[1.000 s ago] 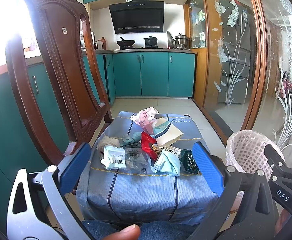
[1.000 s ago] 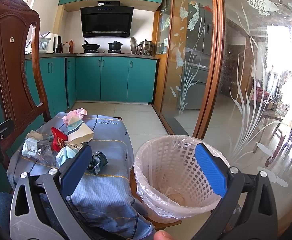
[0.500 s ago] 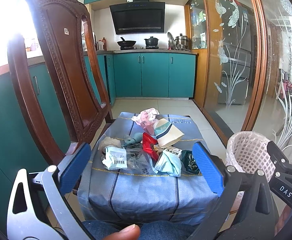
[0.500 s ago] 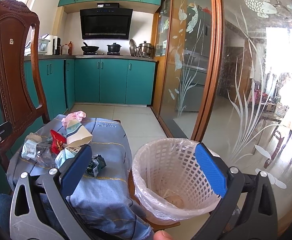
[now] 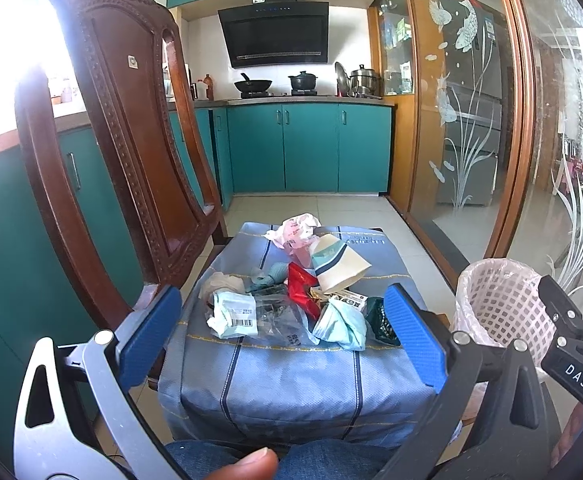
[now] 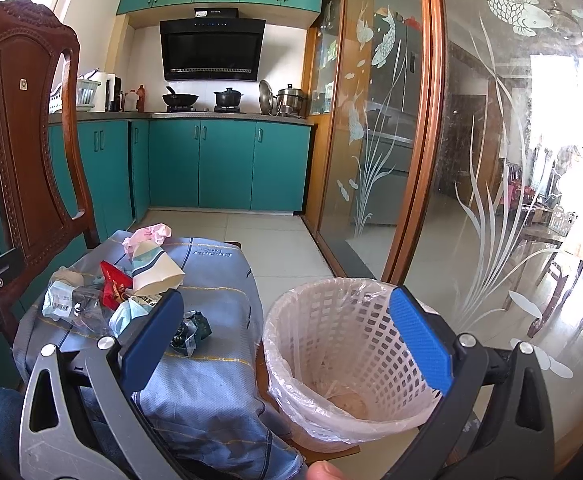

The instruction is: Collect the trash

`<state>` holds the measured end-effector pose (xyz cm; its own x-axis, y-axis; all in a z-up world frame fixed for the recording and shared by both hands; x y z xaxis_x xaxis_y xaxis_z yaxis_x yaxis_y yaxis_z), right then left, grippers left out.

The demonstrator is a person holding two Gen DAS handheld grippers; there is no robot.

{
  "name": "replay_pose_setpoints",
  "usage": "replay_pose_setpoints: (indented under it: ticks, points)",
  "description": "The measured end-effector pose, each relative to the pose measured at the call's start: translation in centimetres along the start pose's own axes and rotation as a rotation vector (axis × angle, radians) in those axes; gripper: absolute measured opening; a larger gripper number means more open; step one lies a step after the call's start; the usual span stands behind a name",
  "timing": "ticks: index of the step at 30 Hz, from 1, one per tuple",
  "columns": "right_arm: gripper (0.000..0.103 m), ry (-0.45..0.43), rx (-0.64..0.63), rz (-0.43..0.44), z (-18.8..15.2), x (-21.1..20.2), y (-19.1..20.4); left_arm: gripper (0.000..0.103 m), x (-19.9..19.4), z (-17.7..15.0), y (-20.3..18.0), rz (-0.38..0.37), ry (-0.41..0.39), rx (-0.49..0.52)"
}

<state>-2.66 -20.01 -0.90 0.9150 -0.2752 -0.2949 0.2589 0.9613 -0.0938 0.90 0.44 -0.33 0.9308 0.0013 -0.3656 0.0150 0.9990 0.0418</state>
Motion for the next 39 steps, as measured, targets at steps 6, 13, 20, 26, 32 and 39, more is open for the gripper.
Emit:
replay_pose_setpoints:
  ticks: [6, 13, 20, 26, 32, 39]
  points:
    - [0.101, -0.001, 0.003, -0.003, -0.17, -0.08, -0.26, 0.101, -0.31, -0.29, -0.40, -0.002, -0.003, -0.004]
    - [0.101, 0.002, 0.004, 0.000, -0.23, -0.06, -0.32, 0.101, -0.25, -0.48, -0.51, 0.004, -0.002, 0.000]
    - [0.101, 0.002, 0.004, 0.004, -0.55, -0.14, -0.35, 0.101, -0.21, -0.45, -0.51, 0.005, 0.000, 0.002]
    - [0.101, 0.004, 0.005, 0.008, -0.66, -0.14, -0.30, 0.101, -0.16, -0.49, -0.62, 0.006, 0.002, -0.001]
    - [0.101, 0.007, 0.002, 0.011, -0.74, -0.13, -0.18, 0.101, -0.24, -0.42, -0.71, 0.006, 0.001, 0.000]
    - [0.101, 0.007, 0.002, 0.011, -0.68, -0.09, -0.18, 0.101, -0.15, -0.52, -0.59, 0.006, 0.003, -0.003]
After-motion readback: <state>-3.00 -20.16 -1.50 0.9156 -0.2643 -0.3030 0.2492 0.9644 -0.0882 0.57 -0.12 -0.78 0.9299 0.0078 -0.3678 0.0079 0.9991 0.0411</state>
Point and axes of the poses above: each gripper's, at about its wrist camera, not at the fingertips, and x roughly the way its jaws point, y to its left, z to its top, the point moved 1 cm from there along x, roughly the way its jaws point, and after that the axes turned 4 degrees about -y, right-handed, at the moved point
